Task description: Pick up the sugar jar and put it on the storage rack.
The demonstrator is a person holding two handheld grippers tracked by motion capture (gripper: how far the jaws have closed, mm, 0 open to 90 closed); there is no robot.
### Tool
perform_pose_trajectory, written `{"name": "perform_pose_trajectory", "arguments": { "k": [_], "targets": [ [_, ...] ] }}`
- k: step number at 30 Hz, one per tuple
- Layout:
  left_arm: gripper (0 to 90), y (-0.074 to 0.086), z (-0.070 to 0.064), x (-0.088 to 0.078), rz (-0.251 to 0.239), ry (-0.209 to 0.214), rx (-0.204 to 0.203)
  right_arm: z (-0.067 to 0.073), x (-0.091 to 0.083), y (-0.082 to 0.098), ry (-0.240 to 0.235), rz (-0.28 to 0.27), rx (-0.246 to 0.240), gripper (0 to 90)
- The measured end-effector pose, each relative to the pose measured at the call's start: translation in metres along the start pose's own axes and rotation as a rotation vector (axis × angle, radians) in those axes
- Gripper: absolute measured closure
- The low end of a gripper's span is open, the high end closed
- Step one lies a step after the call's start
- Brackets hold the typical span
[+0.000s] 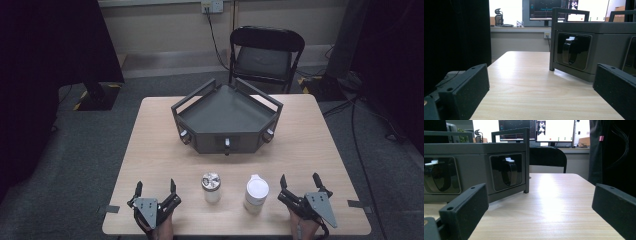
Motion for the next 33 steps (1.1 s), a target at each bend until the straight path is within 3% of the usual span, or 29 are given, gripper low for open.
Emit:
{"name": "perform_pose_trajectory", "arguments": {
  "k": [19, 26, 33],
  "targets": [
    [0.0, -0.001, 0.001, 0.001, 0.006, 0.005, -0.007, 0.001, 0.0, 0.0, 0.007, -0.002, 0.006, 0.0],
    [0.0, -0.004, 0.005, 0.001, 0.019, 0.043, 0.003, 0.001, 0.0, 0.0, 0.008, -0.001, 0.001, 0.0],
    [0.0, -0.012, 0.007, -0.004, -0.007, 0.088, -0.024, 0.001, 0.0, 0.0, 0.009, 0.0, 0.002, 0.0]
  ]
}}
Point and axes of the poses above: each handheld gripper's, and its own axes: x roughly forward along the jaws, y roughly out of its underside, z roughly to its left, the point moved 3 cm from there along x, roughly forward along the jaws, and after that the axes turned 13 degrees about z, right-handed, at the moved point
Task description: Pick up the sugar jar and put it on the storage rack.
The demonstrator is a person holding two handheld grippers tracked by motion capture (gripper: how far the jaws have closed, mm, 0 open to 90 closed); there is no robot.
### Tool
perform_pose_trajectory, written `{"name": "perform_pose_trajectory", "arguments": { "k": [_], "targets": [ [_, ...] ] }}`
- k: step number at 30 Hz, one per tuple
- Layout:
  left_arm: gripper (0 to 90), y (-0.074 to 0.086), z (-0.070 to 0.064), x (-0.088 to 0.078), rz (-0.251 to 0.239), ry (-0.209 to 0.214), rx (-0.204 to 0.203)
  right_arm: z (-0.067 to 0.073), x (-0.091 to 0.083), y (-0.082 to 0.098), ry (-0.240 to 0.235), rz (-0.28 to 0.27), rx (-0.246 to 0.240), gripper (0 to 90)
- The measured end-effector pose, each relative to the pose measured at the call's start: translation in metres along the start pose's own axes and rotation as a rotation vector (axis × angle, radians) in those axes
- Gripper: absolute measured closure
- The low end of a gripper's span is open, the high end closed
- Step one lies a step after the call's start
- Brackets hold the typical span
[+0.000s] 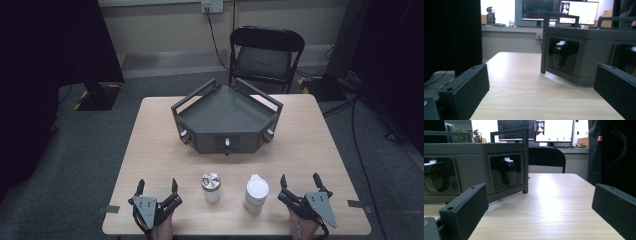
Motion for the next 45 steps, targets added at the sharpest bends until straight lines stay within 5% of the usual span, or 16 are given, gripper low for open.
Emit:
{"name": "perform_pose_trajectory", "arguments": {
  "k": [16, 34, 45],
  "targets": [
    [0.0, -0.025, 0.0, -0.018, -0.107, 0.162, 0.053, 0.001, 0.0, 0.0, 0.004, -0.001, -0.001, 0.0],
    [0.0, -0.03, -0.019, -0.004, -0.03, 0.366, 0.097, 0.001, 0.0, 0.0, 0.005, -0.001, -0.002, 0.0],
    [0.0, -0.025, -0.038, 0.004, 0.021, 0.401, 0.145, 0.001, 0.0, 0.0, 0.007, 0.0, 0.0, 0.0]
  ]
}}
Point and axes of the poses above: each handheld gripper's, and its own axes: x roughly forward along the jaws, y roughly out of its underside, z roughly to its left, the point moved 3 cm from there along x, roughly forward along the jaws, and after that the axes turned 13 degrees about z, right-handed, at the moved point
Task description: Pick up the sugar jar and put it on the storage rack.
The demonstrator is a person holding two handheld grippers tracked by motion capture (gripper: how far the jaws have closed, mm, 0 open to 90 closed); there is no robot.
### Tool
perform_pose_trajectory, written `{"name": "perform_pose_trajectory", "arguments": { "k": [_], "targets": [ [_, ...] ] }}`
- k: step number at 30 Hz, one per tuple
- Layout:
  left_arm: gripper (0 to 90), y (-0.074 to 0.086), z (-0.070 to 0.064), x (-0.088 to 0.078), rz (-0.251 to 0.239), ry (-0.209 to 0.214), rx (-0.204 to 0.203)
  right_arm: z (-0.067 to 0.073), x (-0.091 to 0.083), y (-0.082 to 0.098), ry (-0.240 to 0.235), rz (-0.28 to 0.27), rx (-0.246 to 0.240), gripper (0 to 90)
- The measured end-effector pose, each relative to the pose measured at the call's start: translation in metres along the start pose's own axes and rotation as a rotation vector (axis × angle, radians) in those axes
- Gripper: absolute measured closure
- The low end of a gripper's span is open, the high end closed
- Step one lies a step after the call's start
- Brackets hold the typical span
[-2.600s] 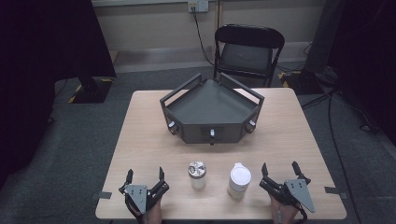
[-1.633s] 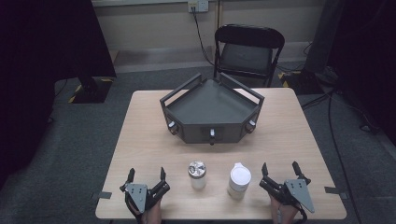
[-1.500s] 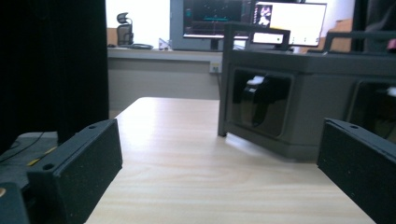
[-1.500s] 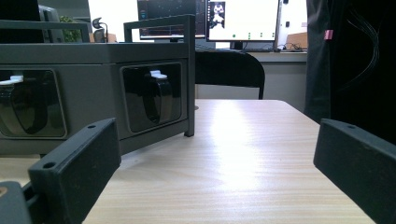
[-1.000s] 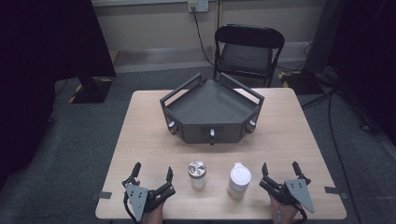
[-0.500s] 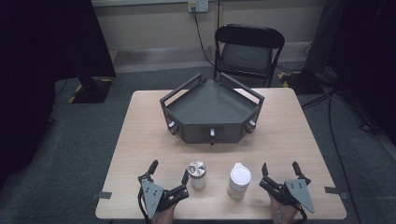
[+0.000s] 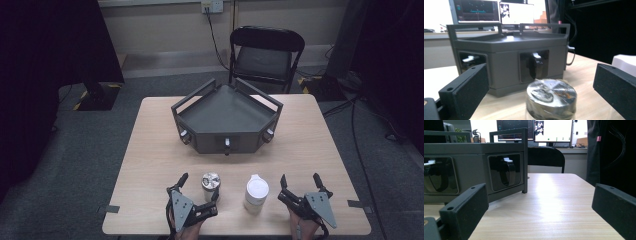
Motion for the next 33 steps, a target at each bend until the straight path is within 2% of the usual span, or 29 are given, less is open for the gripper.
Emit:
{"name": "perform_pose_trajectory", "arguments": {
  "k": [4, 9, 13, 16, 22, 26, 30, 33],
  "targets": [
    [3.1, 0.001, -0.004, 0.006, 0.022, -0.001, -0.014, 0.0, 0.0, 0.0, 0.0, -0.001, 0.0, 0.0],
    [7.7, 0.004, -0.007, 0.013, 0.044, -0.004, -0.009, 0.0, 0.0, 0.0, -0.002, -0.001, 0.001, 0.0],
    [12.4, 0.007, -0.005, 0.019, 0.066, 0.014, -0.027, 0.0, 0.0, 0.0, -0.002, -0.002, 0.002, 0.0],
    [17.0, 0.007, -0.005, 0.021, 0.081, 0.022, -0.019, -0.001, 0.0, 0.0, -0.002, -0.001, 0.003, 0.0],
    [26.8, 0.007, -0.003, 0.025, 0.09, 0.038, -0.016, 0.0, 0.0, 0.0, -0.002, -0.002, 0.001, 0.0],
    [28.5, 0.007, -0.003, 0.028, 0.109, 0.037, -0.028, -0.001, 0.0, 0.0, -0.003, -0.002, 0.003, 0.0],
    [34.0, 0.008, -0.003, 0.028, 0.105, 0.042, -0.022, -0.001, 0.0, 0.0, -0.003, -0.002, 0.002, 0.0],
    [34.5, 0.008, -0.001, 0.028, 0.104, 0.047, -0.028, -0.001, 0.0, 0.0, -0.002, -0.002, 0.003, 0.0]
  ]
}}
Point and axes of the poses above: each handheld gripper's, and its own axes: x roughly forward along the jaws, y roughly out of its underside, z roughly to its left, the point moved 3 cm from there along x, roughly forward along the jaws, and after that the axes turned 13 degrees about z, right-handed, at the moved point
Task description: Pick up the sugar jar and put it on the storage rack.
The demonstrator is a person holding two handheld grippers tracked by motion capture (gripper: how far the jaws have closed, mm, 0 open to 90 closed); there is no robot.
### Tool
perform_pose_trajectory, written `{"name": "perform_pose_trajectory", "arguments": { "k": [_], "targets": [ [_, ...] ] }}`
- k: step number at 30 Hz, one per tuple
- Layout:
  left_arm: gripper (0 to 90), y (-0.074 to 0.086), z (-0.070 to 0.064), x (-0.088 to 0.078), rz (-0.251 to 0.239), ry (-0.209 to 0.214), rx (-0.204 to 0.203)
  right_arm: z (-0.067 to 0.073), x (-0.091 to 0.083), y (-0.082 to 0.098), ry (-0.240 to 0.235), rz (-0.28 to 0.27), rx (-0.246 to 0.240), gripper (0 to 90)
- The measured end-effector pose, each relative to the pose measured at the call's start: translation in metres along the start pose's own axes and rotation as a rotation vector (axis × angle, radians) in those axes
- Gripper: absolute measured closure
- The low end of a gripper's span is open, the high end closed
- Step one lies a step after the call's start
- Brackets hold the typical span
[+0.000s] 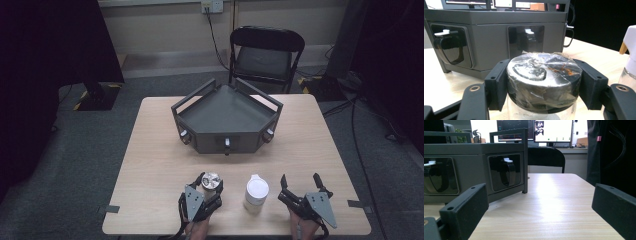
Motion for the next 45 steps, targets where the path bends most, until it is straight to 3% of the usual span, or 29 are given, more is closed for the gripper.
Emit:
{"name": "perform_pose_trajectory", "arguments": {
  "k": [17, 45],
  "targets": [
    [35.1, -0.003, -0.001, -0.001, 0.007, -0.018, 0.016, 0.0, 0.0, 0.0, 0.001, -0.001, 0.001, 0.0],
    [35.1, -0.02, 0.016, -0.016, -0.05, 0.036, 0.04, 0.0, 0.0, 0.0, 0.002, 0.0, 0.003, 0.0]
  ]
}}
Point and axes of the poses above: each handheld gripper's, and its own axes: x roughly forward along the jaws, y roughly out of its underside, z roughly to its left, the point moved 3 cm from there along x, roughly forward along the jaws, and after that the axes turned 13 degrees about z, right-handed, at the moved point
